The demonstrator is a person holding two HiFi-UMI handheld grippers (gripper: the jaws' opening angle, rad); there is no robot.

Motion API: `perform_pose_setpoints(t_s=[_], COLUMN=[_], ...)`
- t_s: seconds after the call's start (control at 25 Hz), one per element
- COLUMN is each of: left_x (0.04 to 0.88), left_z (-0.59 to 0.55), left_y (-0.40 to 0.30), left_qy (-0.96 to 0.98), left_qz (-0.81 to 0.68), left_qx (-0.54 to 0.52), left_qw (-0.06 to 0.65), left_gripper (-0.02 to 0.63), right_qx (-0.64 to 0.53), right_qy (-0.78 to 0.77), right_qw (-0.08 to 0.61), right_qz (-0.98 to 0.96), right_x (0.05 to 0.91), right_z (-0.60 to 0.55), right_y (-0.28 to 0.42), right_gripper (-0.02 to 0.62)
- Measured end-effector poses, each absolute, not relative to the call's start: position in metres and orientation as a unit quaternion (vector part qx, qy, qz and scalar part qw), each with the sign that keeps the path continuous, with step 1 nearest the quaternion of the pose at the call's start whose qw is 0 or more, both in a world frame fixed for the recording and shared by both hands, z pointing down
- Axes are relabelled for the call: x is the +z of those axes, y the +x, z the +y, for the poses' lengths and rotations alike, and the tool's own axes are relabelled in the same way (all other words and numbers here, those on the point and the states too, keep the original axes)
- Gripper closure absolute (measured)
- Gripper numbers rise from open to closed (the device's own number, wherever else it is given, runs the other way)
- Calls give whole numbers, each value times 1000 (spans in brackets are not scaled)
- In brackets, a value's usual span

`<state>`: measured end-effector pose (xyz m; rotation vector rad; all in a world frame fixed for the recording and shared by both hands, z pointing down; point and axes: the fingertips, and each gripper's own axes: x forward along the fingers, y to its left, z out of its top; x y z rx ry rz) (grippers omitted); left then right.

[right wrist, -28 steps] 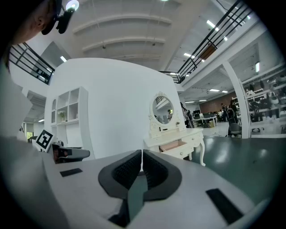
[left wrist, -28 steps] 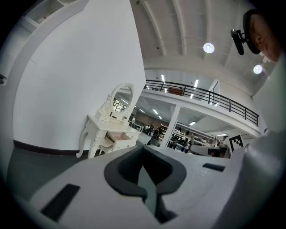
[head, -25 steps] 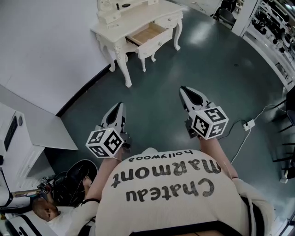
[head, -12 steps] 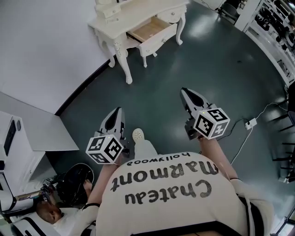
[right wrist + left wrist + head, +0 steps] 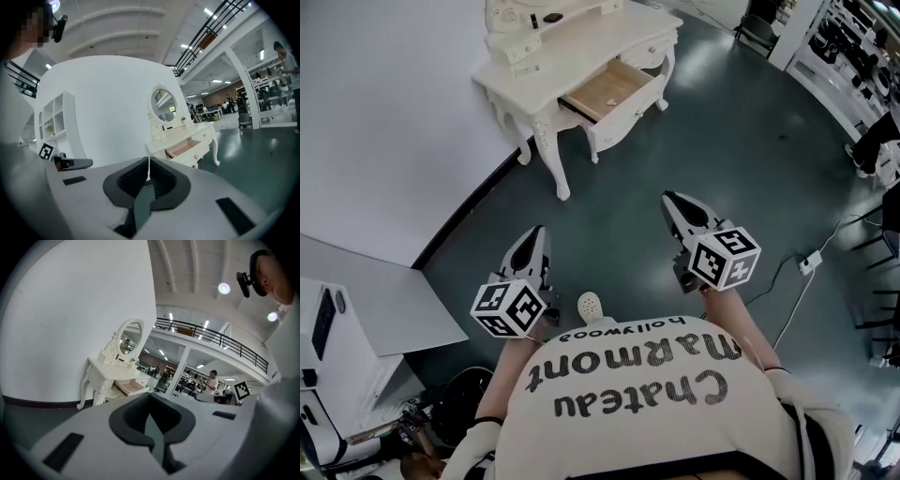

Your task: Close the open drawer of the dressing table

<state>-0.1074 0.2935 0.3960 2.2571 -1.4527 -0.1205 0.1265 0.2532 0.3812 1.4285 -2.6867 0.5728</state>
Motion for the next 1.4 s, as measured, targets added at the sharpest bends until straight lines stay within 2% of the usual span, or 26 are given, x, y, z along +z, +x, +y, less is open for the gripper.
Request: perform_pose_setpoints(t_s=[0.48, 0.8, 0.96, 1.4], left_x=[371, 397, 414, 422], left_z=[215, 193, 180, 86], left_y=[-172, -194, -186, -153], left_qy=[822, 819, 820, 815], left_qz=[-525, -519, -505, -504], left_qx=[-49, -35, -19, -21], left_qw=[214, 242, 268, 286], left_gripper=[598, 598, 598, 598], right_qx=[175, 218, 247, 302], right_qy=[481, 492, 507, 536], right_qw=[26, 51, 69, 55], right_qz=[-859, -841, -823, -786], right_x=[366, 409, 437, 465], right_z=[176, 157, 149, 65], right_y=[75, 56, 69, 133], right_gripper=[561, 561, 561, 561])
